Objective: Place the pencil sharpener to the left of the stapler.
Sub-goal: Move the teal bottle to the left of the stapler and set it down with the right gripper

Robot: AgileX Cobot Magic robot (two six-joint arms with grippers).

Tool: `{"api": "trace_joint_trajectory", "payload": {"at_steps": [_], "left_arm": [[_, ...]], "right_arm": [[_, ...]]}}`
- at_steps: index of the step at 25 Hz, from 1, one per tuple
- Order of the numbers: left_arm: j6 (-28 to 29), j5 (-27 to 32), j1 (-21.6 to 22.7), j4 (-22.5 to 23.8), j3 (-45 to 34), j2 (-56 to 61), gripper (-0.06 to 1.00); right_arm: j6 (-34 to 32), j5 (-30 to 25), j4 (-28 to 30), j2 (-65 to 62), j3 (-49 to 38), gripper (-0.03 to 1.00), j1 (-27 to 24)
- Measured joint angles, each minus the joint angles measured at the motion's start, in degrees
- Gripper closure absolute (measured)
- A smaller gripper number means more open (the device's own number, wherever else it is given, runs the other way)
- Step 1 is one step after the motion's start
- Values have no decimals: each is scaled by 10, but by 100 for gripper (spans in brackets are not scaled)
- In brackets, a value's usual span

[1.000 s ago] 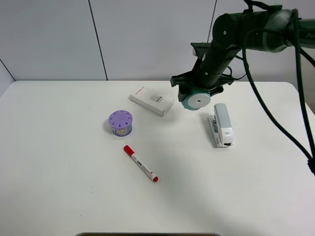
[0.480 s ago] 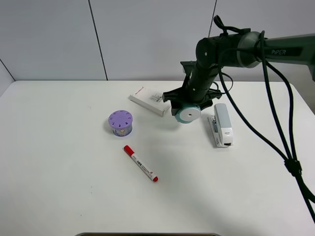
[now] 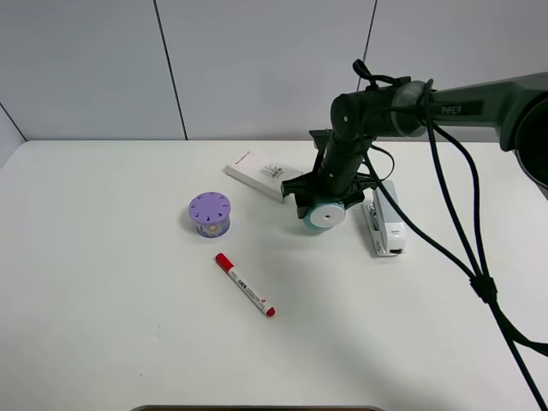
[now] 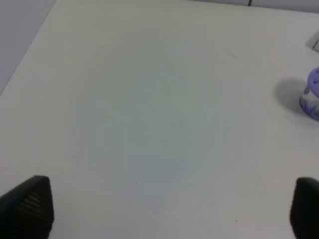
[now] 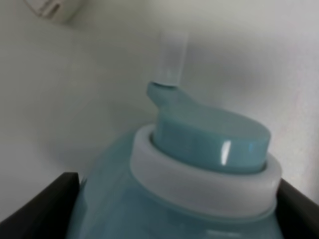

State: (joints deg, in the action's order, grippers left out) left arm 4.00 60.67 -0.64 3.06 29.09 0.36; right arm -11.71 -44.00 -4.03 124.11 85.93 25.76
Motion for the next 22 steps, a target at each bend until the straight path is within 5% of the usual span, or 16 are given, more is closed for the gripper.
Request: {"api": "trace_joint_trajectory", "payload": {"at_steps": [22], "left_arm": [[0, 0, 0, 0, 0, 0, -1]], "right_arm": [[3, 12, -2, 17, 0, 29, 0]]}}
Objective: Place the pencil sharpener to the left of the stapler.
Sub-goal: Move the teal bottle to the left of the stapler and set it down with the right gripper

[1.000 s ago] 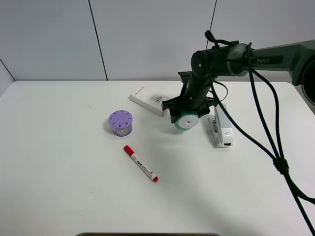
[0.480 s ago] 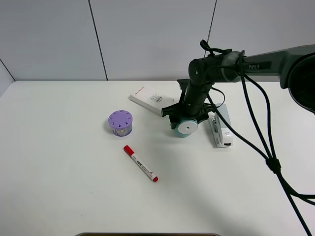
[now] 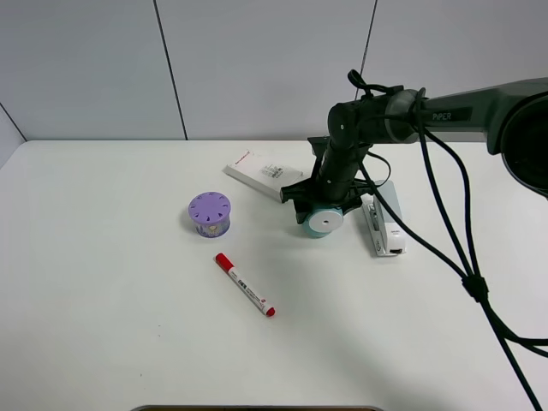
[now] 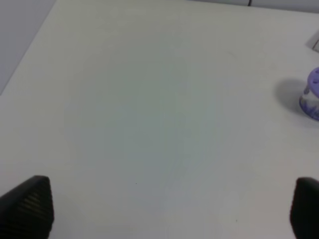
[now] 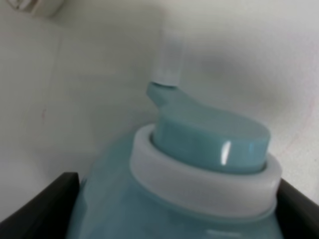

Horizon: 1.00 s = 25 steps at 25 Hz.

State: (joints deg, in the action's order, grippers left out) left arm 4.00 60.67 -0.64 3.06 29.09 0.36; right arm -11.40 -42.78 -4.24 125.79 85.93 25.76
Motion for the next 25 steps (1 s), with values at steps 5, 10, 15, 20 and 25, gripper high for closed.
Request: {"api": "trace_joint_trajectory", "payload": {"at_steps": [5, 10, 15, 20, 25], "left_arm": [[0, 0, 0, 0, 0, 0, -1], [0, 0, 0, 0, 0, 0, -1], [0, 0, 0, 0, 0, 0, -1], [0, 0, 0, 0, 0, 0, -1], [0, 0, 0, 0, 0, 0, -1]], "right_arm": [[0, -1, 0, 0, 0, 29, 0], [0, -8, -3, 2, 0, 29, 0], [5, -11, -5, 6, 1, 29, 0], [7, -11, -5, 7, 2, 29, 0], [7, -11, -5, 7, 2, 29, 0]]}}
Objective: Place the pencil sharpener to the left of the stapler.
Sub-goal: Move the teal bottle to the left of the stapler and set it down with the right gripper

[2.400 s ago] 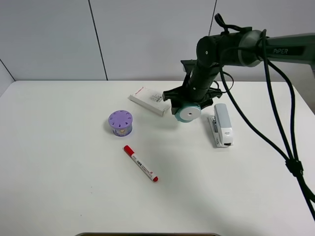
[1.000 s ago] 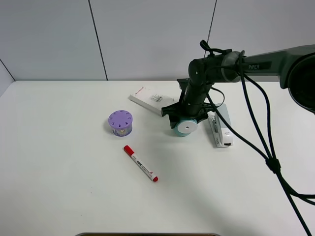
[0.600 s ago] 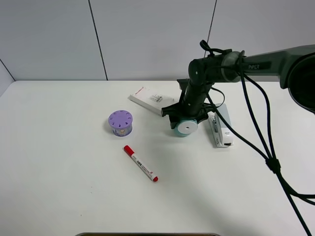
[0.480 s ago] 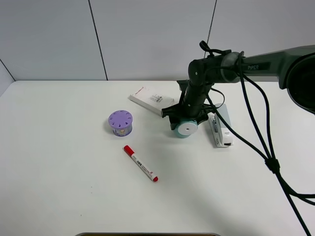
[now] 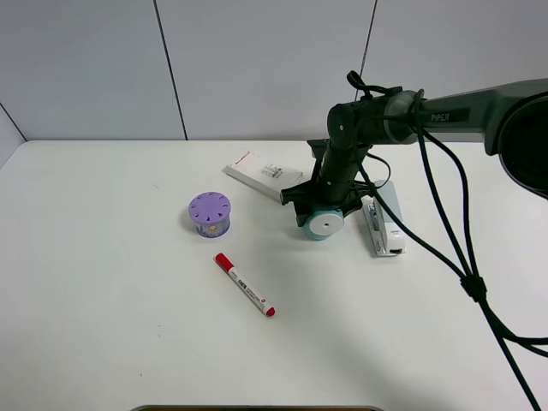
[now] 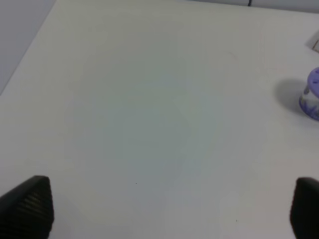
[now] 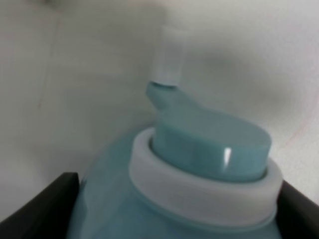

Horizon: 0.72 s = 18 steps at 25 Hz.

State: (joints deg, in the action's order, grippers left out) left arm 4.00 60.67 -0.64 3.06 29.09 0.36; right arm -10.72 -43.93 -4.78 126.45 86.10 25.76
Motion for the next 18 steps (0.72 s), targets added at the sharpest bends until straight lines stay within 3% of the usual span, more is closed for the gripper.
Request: {"api": "trace_joint_trajectory", "payload": {"at_steps": [2, 7, 9, 18], "left_arm": [[0, 0, 0, 0, 0, 0, -1], [0, 0, 0, 0, 0, 0, -1], [0, 0, 0, 0, 0, 0, -1], [0, 0, 0, 0, 0, 0, -1]], "right_arm": [[0, 0, -1, 0, 0, 28, 0], [-1, 1, -9, 2, 0, 5, 0], [-1, 1, -10, 2, 0, 0, 0], [-1, 1, -10, 2, 0, -2, 0]]}}
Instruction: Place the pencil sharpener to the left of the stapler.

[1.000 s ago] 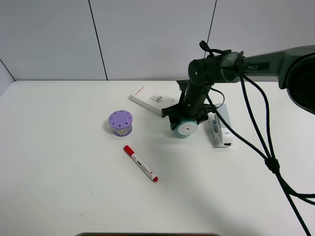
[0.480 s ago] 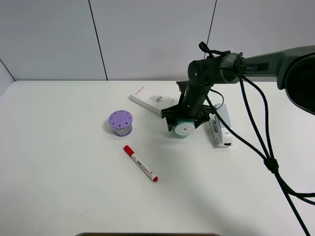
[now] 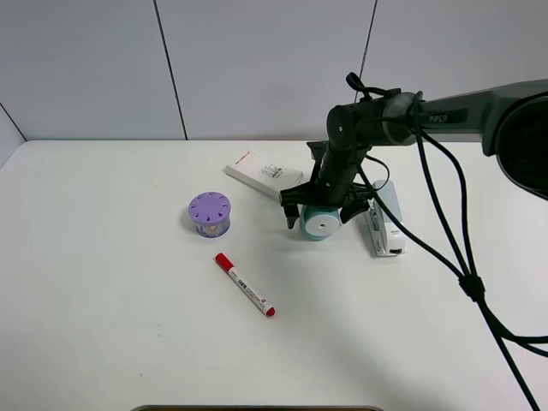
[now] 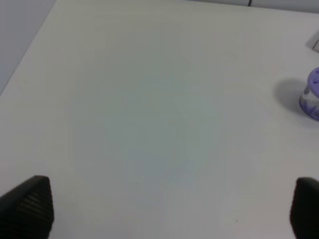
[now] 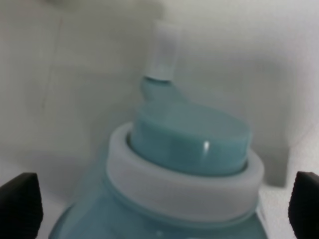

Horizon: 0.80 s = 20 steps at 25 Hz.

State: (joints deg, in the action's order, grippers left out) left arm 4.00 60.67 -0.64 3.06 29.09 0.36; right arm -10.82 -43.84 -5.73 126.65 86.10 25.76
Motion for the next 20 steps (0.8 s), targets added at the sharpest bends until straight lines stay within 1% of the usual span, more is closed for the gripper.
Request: {"api": "trace_joint_trajectory", "payload": {"at_steps": [7, 11, 16, 20], "left_arm": [[0, 0, 0, 0, 0, 0, -1], [0, 0, 0, 0, 0, 0, -1], [0, 0, 0, 0, 0, 0, -1], [0, 0, 0, 0, 0, 0, -1]], "right_arm": [[0, -8, 0, -1, 13, -2, 0], [-6, -30, 0, -4, 34, -2, 0], [-16, -39, 5, -30, 37, -2, 0], [-26, -65, 12, -50, 49, -2, 0]]}}
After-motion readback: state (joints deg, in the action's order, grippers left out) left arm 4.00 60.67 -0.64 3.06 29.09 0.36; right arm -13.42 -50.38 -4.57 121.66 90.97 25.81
